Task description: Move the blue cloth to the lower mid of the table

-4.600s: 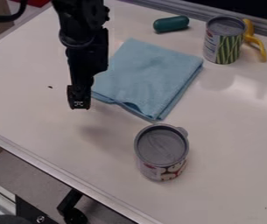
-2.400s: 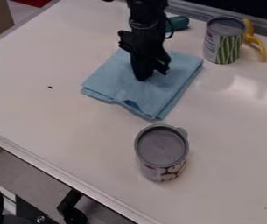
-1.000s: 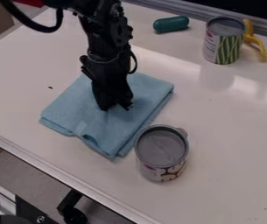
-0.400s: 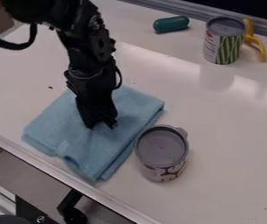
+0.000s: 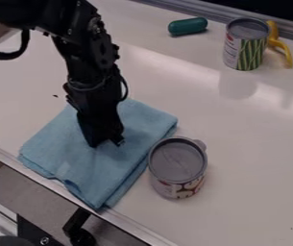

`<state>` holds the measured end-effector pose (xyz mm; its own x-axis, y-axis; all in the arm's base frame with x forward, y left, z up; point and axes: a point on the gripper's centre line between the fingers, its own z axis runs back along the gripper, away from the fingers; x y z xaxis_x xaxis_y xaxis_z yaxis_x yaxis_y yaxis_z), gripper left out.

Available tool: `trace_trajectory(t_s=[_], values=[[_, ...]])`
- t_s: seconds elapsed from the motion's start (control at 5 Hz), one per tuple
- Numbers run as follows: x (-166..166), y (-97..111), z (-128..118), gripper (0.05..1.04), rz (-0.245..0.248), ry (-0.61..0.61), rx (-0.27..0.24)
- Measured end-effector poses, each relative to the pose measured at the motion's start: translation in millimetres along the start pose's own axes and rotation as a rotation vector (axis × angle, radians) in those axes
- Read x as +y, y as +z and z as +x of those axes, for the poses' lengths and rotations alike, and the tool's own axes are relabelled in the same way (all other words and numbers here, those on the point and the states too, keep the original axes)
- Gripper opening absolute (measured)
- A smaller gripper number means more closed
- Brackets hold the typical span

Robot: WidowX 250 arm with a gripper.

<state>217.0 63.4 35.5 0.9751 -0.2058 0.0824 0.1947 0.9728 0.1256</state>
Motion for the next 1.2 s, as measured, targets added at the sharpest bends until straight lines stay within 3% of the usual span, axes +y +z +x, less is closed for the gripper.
trace_trajectory(t_s=[0.4,0.8,1.0,1.2], values=[[13.5,25.6,14.2,0.052,-0.049,0.05,-0.03],[17.8,48.7,18.5,0.052,-0.106,0.069,-0.012],[23.3,51.6,33.2,0.052,-0.06,0.09,-0.061],[30.7,42.8,48.0,0.073,-0.027,0.077,-0.067]])
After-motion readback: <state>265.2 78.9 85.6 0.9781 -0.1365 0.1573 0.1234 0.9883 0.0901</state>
